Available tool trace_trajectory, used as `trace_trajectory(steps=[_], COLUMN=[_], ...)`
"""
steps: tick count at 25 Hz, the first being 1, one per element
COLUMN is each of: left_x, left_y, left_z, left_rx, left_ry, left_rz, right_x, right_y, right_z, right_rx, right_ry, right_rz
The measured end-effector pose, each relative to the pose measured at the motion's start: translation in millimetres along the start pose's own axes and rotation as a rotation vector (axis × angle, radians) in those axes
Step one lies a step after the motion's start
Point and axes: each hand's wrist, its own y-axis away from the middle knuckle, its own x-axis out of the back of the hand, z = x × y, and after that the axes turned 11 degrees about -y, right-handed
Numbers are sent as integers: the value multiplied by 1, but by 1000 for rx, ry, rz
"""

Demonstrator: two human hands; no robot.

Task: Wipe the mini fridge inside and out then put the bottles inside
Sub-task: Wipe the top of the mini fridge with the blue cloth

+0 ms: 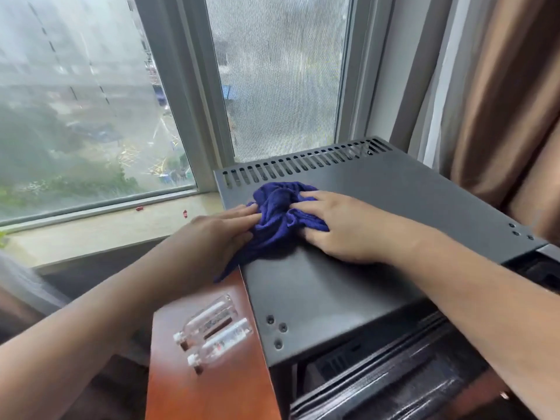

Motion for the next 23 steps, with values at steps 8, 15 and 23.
trace_trajectory(steps=[8,15,23], left_x=[-1,-6,3], left_y=[-82,-104,-61], left_z=[-53,-68,-32], left_rx=[245,313,193], left_ry=[-94,-113,-53], left_rz=[-115,-82,-67], right_x=[9,7,24], right_y=[-111,-147,-77], right_z=[18,28,11], right_rx=[-82,-94,0], right_ry=[69,48,-27], right_rz=[42,141,6])
